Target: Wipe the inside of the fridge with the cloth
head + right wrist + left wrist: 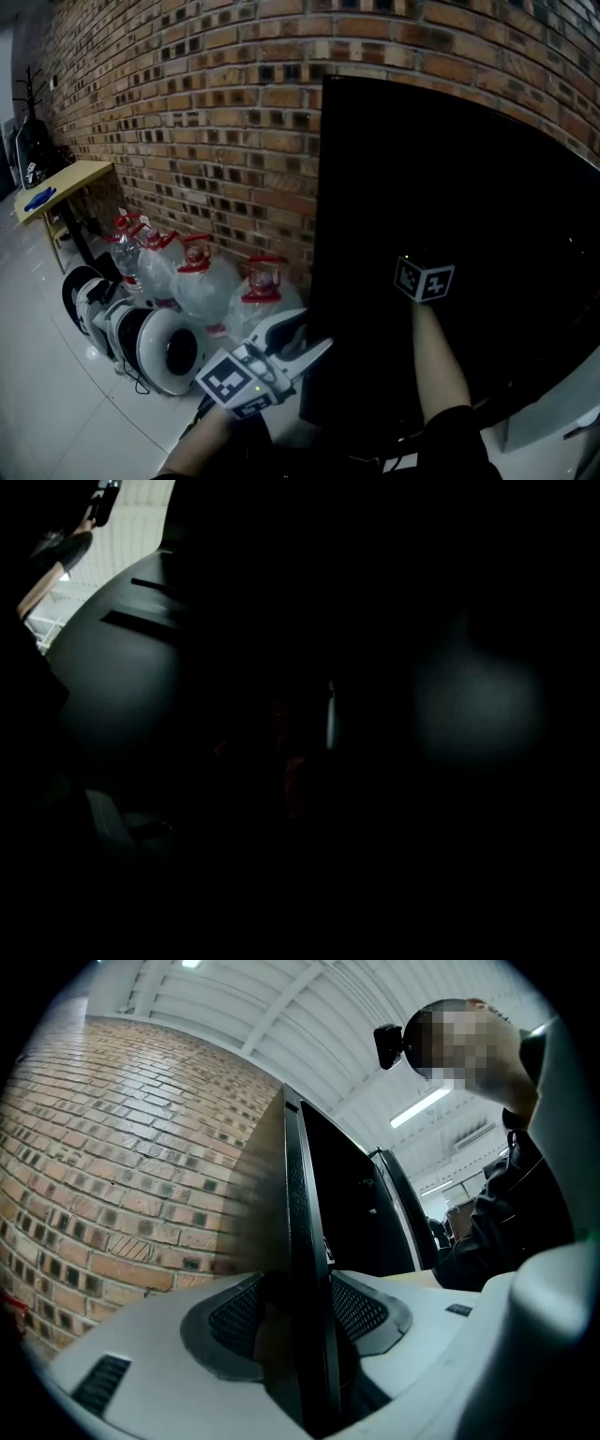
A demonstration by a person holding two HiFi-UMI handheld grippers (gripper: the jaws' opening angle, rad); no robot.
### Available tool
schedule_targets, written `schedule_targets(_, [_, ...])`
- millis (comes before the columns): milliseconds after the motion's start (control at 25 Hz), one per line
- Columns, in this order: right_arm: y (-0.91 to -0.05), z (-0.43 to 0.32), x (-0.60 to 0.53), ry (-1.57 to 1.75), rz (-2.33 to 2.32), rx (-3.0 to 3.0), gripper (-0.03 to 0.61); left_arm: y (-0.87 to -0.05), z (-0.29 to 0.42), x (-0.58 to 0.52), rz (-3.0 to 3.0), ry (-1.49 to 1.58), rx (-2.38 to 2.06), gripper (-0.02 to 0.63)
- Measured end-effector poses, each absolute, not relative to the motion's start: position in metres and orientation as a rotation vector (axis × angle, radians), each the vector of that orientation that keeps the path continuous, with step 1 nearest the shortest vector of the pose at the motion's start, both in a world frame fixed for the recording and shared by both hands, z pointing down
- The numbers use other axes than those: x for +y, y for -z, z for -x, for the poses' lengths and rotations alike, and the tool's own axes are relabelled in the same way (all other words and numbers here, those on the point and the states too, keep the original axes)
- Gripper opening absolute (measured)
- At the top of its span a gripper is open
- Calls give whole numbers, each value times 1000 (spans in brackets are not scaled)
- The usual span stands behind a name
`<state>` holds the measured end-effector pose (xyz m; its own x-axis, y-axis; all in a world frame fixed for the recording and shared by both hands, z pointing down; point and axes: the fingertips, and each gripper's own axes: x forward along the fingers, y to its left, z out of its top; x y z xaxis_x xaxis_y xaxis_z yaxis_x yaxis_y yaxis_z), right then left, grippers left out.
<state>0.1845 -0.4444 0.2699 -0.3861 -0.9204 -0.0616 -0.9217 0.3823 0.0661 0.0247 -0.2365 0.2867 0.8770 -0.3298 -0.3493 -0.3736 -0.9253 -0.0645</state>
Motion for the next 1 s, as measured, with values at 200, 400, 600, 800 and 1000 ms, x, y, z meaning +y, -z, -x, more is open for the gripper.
schedule_targets(200, [-275,-192,-460,-146,1818,2543,72,-286,-22,-241,2905,-527,578,222])
schedule_targets(400, [-281,-200,-474,-174,1949,2486,72,-283,-23,-244,2888,-546,608,222])
schedule_targets(600, [-279,-196,-467,-214,1995,2452,72,-286,-24,-240,2881,-542,691,224])
schedule_targets(800, [-271,-202,-461,-185,1997,2439,72,-281,-26,-239,2881,-526,717,224])
schedule_targets(1000, [-282,-188,-415,-115,1778,2525,73,-284,-26,-241,2898,-512,669,230])
